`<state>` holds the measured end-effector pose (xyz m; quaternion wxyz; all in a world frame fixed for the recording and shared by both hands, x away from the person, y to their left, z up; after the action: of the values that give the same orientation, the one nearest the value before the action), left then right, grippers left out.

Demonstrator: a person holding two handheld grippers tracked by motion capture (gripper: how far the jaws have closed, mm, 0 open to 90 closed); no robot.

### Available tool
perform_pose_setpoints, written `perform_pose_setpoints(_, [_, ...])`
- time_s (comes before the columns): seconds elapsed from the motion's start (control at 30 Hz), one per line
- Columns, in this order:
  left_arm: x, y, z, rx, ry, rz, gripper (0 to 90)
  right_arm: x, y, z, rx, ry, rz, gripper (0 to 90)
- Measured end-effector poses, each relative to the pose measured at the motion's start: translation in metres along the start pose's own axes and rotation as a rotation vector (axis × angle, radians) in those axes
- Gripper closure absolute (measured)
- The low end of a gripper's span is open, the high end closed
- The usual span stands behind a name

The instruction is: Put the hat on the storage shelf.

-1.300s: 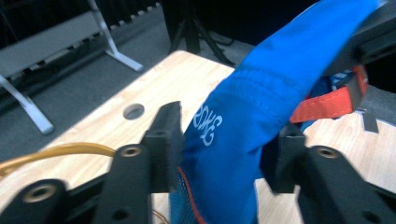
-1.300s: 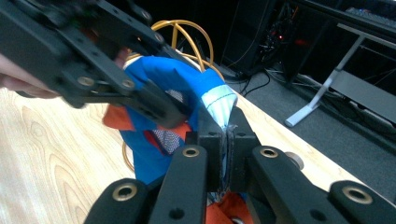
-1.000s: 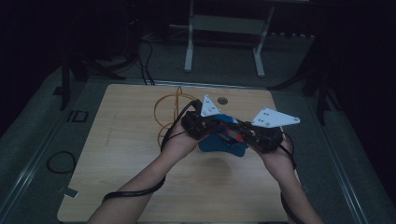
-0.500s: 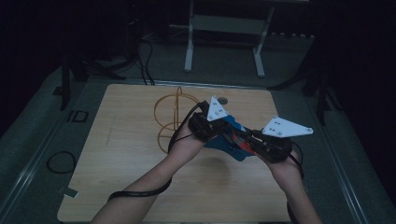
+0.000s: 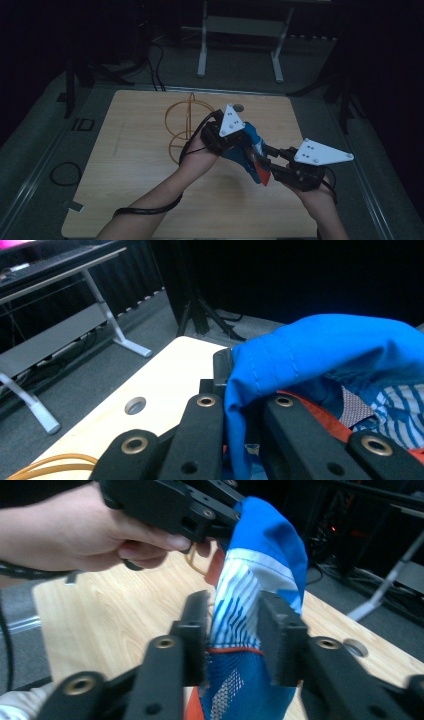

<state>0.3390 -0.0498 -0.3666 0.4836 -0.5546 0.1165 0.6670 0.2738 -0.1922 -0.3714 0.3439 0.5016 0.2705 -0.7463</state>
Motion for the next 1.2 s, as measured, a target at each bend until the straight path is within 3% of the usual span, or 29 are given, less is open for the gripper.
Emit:
perform_pose_setpoints(0.2, [0.003,-0.003,0.008,0.023,0.035,-0.006,89.9,-0.001,-0.005,0.011,-0.020,0.040,0.018,39.5])
perform_pose_setpoints(0.27, [0.004,-0.004,0.012,0.062,0.069,-0.018,89.9,0.000,-0.004,0.013,-0.025,0.043,0.018,39.3])
perform_pose_setpoints(0.33, [0.006,-0.006,0.016,0.068,0.088,-0.040,89.8,0.003,-0.001,0.015,-0.010,0.038,0.021,39.5])
perform_pose_setpoints(0.5, [0.012,-0.011,0.021,0.101,0.086,-0.028,89.8,0.013,0.009,0.014,0.008,0.013,0.000,40.0])
perform_pose_setpoints(0.6, [0.014,-0.011,0.024,0.138,0.108,-0.031,89.8,0.020,0.013,0.011,-0.008,0.003,-0.028,42.5])
perform_pose_setpoints(0.73, [0.017,-0.008,0.031,0.227,0.202,-0.038,89.7,0.025,0.013,0.012,-0.020,0.004,-0.037,48.1])
perform_pose_setpoints(0.83, [0.019,-0.005,0.038,0.270,0.277,-0.070,89.7,0.027,0.010,0.012,-0.035,0.008,-0.034,51.1])
perform_pose_setpoints(0.93, [0.022,-0.003,0.043,0.287,0.314,-0.095,89.7,0.030,0.005,0.010,-0.039,0.008,-0.026,51.6])
perform_pose_setpoints(1.07, [0.027,-0.005,0.049,0.315,0.363,-0.064,89.7,0.035,-0.004,0.005,-0.068,0.013,-0.032,51.2])
perform_pose_setpoints(1.2, [0.029,-0.004,0.055,0.389,0.427,-0.034,89.6,0.035,-0.009,0.000,-0.090,0.020,-0.052,52.0])
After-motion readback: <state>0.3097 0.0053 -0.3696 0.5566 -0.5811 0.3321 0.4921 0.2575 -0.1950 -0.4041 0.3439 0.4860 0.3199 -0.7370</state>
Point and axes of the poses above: each handheld gripper's, and its own axes: z roughly backward along the jaws, x roughly out of its underside, y roughly to its right, the point moved 6 cm from there along -z, roughly forward along the jaws, and after that the axes turned 11 degrees about -z, right-handed, at the moved point
